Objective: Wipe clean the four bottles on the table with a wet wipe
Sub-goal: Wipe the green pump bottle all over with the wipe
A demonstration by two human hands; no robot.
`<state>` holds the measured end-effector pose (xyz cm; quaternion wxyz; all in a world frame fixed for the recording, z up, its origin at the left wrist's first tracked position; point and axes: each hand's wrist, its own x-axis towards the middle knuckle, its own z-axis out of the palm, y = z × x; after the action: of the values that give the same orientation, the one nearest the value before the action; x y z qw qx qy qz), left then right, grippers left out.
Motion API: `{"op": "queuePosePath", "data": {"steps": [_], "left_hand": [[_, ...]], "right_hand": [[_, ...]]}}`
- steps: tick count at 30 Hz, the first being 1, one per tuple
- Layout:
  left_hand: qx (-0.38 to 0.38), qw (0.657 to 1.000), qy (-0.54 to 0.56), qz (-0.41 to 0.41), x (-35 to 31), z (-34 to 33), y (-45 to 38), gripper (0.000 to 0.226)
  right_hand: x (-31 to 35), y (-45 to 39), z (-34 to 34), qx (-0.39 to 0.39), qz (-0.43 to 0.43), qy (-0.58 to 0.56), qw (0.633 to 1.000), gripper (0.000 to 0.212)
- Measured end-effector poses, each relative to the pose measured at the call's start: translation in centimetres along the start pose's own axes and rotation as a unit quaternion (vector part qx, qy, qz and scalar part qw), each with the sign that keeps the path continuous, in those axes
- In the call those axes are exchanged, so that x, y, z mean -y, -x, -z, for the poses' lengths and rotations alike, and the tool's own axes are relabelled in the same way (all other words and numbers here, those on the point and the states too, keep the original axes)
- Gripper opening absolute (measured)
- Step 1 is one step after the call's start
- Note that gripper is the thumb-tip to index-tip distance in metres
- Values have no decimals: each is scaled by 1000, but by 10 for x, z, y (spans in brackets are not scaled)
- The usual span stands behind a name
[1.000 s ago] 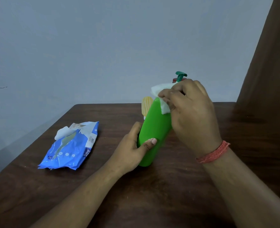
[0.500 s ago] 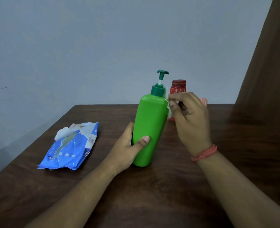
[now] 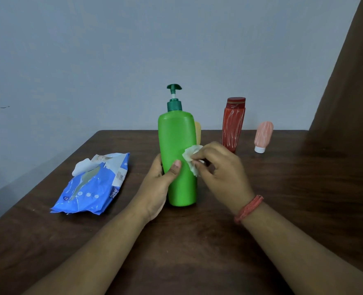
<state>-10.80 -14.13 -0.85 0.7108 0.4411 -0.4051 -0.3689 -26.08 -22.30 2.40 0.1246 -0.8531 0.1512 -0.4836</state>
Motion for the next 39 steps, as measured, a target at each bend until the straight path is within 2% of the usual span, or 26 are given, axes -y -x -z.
{"op": "queuePosePath", "data": {"steps": [3,5,8,10,13,17,21,25,27,30,33,36,39], "left_hand": [[-36,999,19,22,-2,0,0,46],[-49,997,43,51,-5,0,-1,57],[-31,989,96,112,-8,3,-3,78],[-32,982,122,137,-8,5,-6,81],[-18,981,131,140,-5,6,-7,74],[-5,982,132,137,-2,6,-6,72],[-18,987,104,121,4,2,-8,71],[-71,978,154,119,5,6,-10,83],[-103,972,177,113,4,11,-13,88],[-127,963,216,102,2,18,-17,91],[-132,960,221,108,0,20,-17,92],[-116,974,163,103,1,15,-12,86],[-97,984,122,89,1,6,-7,78]], "right_hand": [[1,2,-2,98,14,-6,995,7],[1,3,0,163,30,-5,986,5],[2,2,2,195,49,-4,979,4],[3,2,-1,174,54,23,983,3],[10,0,-7,99,25,49,994,5],[21,-5,-12,114,75,72,988,9],[23,-10,-10,49,33,64,996,9],[14,4,-5,196,76,17,977,4],[9,9,-2,223,78,-9,972,2],[8,11,-5,179,48,-22,983,3],[16,11,-12,165,73,-29,983,6],[21,13,-17,147,97,-8,984,11],[19,10,-17,61,53,20,996,10]]}}
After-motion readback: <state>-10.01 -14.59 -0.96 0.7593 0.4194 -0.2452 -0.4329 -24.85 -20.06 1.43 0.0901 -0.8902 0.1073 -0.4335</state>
